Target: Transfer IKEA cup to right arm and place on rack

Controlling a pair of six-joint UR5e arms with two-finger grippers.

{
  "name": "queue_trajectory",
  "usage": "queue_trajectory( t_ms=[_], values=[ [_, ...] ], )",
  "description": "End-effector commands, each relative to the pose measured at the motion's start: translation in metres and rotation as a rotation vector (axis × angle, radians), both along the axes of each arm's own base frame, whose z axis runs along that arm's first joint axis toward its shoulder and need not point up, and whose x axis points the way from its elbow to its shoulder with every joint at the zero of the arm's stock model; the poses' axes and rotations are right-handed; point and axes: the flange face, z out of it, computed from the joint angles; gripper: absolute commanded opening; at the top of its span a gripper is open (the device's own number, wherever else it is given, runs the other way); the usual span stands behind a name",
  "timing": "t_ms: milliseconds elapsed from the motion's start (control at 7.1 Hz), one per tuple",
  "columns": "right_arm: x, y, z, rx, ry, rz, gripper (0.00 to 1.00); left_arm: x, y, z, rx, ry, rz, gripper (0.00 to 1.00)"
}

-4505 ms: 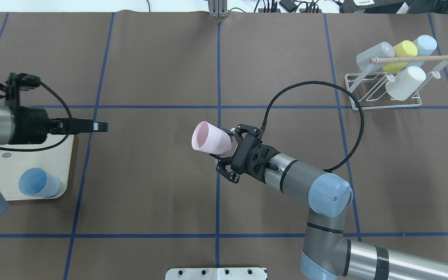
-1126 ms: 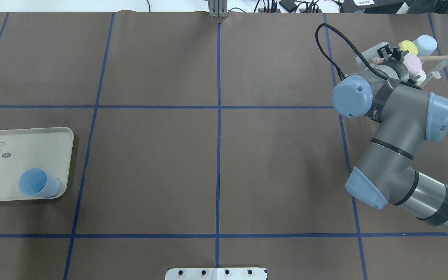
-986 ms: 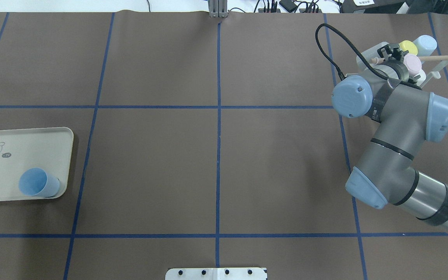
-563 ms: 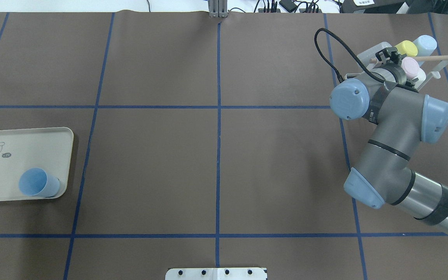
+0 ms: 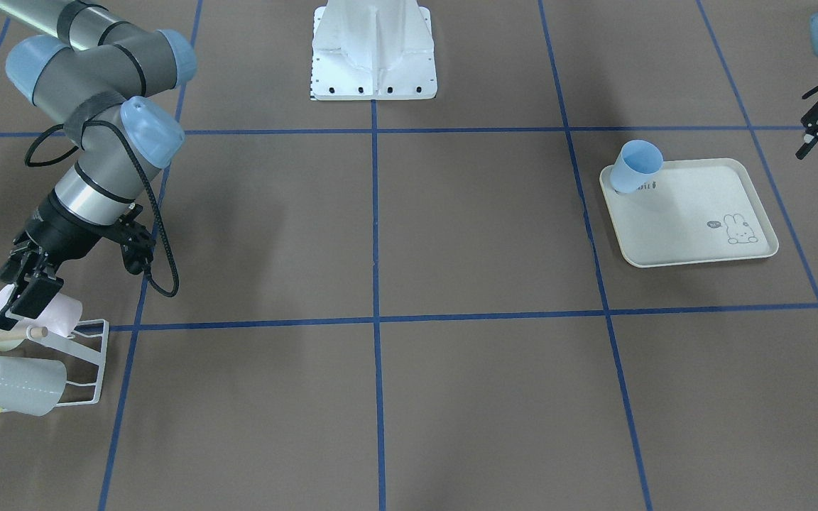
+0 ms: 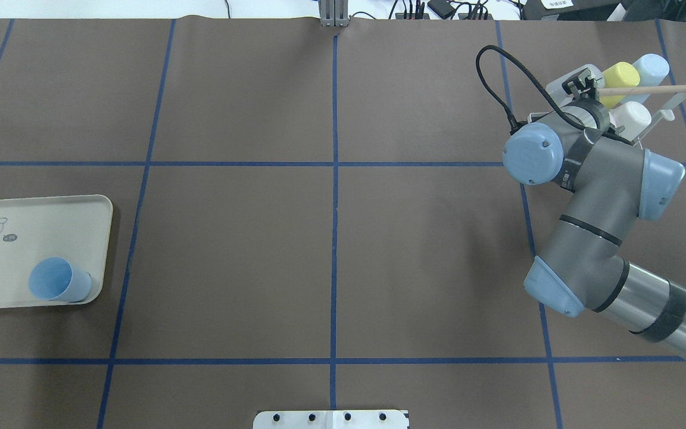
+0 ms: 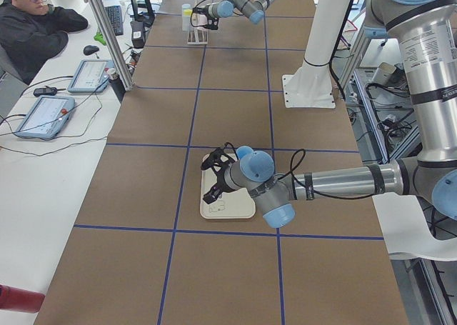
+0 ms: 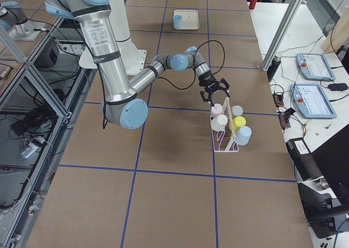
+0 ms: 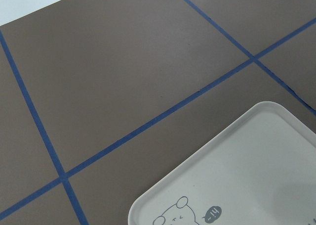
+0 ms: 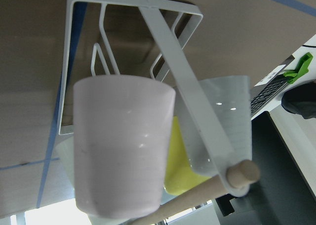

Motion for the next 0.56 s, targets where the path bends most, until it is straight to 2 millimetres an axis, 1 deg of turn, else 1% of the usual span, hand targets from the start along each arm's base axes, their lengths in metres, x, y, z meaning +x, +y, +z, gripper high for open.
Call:
queue_trajectory(
  t_ms=[0,141,282,422],
  values=[
    [0.006,0.014,-0.057,0.029,-0.15,-0.021,0.98,0.0,0.0,-0.001,-0.011,0.005,-0.011,1.0],
    [0.004,0.021,-0.082,0.018,-0.251,-0.03,0.98,0.001,-0.002,-0.007,-0.066,0.055,-0.062,1.0],
    [0.001,0.031,-0.095,-0.026,-0.402,0.018,0.98,0.001,0.002,-0.008,-0.078,0.09,-0.08,1.0],
    [-0.01,0.039,-0.107,-0.026,-0.57,0.04,0.98,0.002,0.003,-0.008,-0.103,0.106,-0.092,1.0]
  ],
)
